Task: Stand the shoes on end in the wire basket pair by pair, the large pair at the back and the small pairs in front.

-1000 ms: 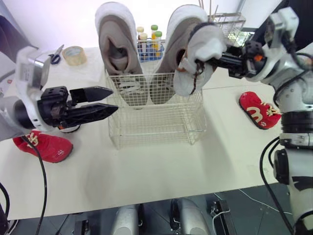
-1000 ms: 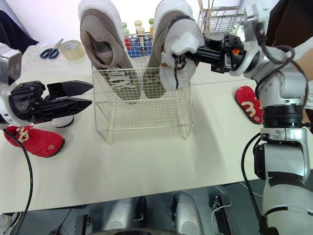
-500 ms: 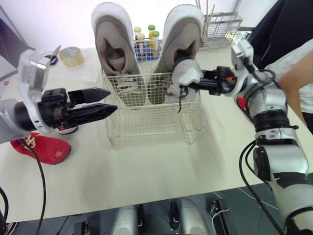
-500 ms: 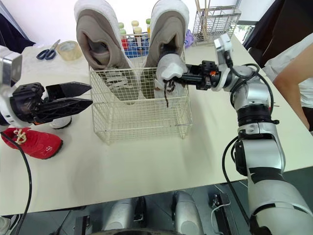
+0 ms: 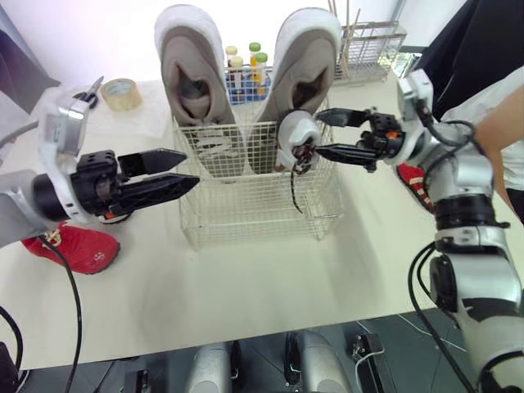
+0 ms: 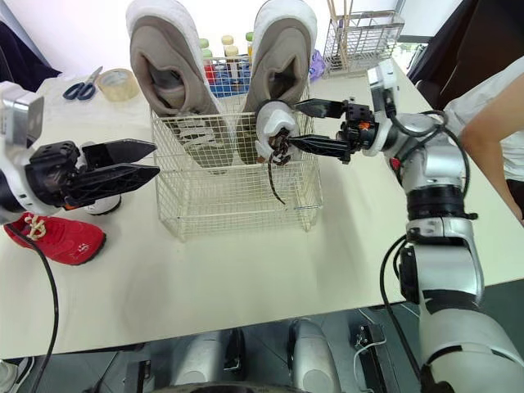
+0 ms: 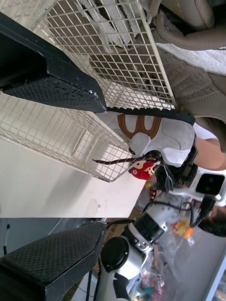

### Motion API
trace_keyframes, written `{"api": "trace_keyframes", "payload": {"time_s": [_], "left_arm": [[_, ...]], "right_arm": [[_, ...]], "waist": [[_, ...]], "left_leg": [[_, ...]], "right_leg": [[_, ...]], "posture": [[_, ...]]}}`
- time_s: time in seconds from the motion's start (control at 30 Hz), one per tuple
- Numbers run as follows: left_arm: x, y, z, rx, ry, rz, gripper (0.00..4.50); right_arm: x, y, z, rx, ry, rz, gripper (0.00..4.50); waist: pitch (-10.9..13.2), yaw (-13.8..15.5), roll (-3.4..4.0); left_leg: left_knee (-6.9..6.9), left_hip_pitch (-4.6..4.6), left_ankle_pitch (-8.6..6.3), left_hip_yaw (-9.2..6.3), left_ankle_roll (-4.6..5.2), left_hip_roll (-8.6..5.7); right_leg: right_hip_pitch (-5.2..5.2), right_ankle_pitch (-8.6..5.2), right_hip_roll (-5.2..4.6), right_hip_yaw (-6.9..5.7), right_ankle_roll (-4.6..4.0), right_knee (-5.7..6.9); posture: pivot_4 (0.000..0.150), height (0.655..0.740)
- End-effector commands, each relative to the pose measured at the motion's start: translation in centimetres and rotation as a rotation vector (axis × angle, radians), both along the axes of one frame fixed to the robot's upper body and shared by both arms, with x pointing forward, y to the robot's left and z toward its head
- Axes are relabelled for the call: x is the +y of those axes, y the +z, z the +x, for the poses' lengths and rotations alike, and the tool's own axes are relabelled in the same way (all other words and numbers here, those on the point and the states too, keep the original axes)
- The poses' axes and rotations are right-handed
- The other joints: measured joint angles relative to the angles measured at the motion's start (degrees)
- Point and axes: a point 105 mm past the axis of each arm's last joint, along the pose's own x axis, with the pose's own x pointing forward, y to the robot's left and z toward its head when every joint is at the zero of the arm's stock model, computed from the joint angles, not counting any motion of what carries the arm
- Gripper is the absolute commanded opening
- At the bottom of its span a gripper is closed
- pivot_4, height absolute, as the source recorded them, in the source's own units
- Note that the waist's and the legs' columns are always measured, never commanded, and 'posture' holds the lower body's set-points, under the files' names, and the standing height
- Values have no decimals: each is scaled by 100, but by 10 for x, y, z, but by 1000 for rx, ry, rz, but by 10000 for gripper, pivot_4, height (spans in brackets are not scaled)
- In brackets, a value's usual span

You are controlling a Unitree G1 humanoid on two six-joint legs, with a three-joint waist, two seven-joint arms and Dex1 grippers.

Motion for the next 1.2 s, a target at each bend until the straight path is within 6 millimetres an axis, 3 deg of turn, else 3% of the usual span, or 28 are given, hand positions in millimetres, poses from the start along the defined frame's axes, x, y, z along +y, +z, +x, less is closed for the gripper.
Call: {"api": "trace_keyframes", "payload": {"time_s": [0.03, 0.13, 0.27, 0.37, 0.43, 0.5, 0.63, 0.7, 0.8, 0.97, 1.2], "left_arm": [[1, 8, -3, -50, 4, -4, 38319], [6, 9, -4, -54, 28, 0, 38319], [21, 12, -6, -35, 84, -15, 38319], [36, 16, -6, -7, 126, -63, 44767], [86, 21, 13, -33, 377, -75, 44970], [132, 24, 22, -22, 554, -95, 44970], [174, 15, 40, 21, 732, -22, 44970], [201, 1, 53, 56, 823, 20, 44970], [222, -24, 64, 144, 838, 23, 44970], [232, -66, 81, 286, 835, 4, 44970], [218, -112, 101, 382, 826, 45, 44970]], "right_arm": [[-5, 24, -17, -63, -27, 13, 43409], [-14, 36, -28, -72, -92, 15, 43409], [-23, 71, -45, -101, -132, 128, 43409], [-28, 90, -53, -114, -130, 196, 43797], [-18, 113, -67, -128, -79, 247, 44399], [2, 122, -75, -59, -50, 215, 44399], [25, 113, -83, -41, -75, 55, 44399], [41, 95, -97, -22, -16, -116, 44399], [49, 72, -113, 14, 77, -297, 44399], [48, 47, -129, 25, 180, -483, 44399], [40, 40, -130, 16, 142, -544, 44399]], "waist": [[0, -2, 0], [0, -1, 0], [0, -2, 0], [0, -8, 0], [3, -16, 5], [4, -30, 8], [-3, 7, -3], [-4, 50, -5], [-6, 88, -9], [-19, 117, -33], [-21, 113, -60]], "left_leg": [[0, 0, 0, 1, 0, -1], [0, 1, 1, 1, -1, 0], [-1, 0, 0, 1, -1, 0], [-1, 1, 0, 2, -1, 1], [-1, 2, 0, 2, 0, 1], [-3, 3, 1, 10, -1, -2], [-11, 2, 2, 13, -5, 2], [-9, -2, 0, 13, -1, 1], [-7, -5, -9, 22, 14, -4], [-2, -9, -15, 52, 24, -9], [3, -11, -16, 54, 26, -6]], "right_leg": [[0, 0, 0, 0, 0, 1], [-2, 0, 0, 0, 0, 4], [-5, 0, 0, 1, 0, 4], [-5, -1, 1, 2, -1, 4], [-4, -1, 1, 2, -1, 6], [-15, -1, 2, 6, -2, 15], [-23, -8, 8, 5, -12, 18], [-21, -7, 4, 2, -11, 12], [-22, -6, -2, 2, -10, 8], [-22, -5, 3, 2, -8, 0], [-23, -2, 2, 2, -2, 0]], "posture": [[1500, 7400], [1500, 7400], [1500, 7400], [1500, 7400], [1500, 7400], [1500, 7400], [1500, 7400], [1500, 7400], [1500, 7400], [1500, 7400], [1500, 7400]]}}
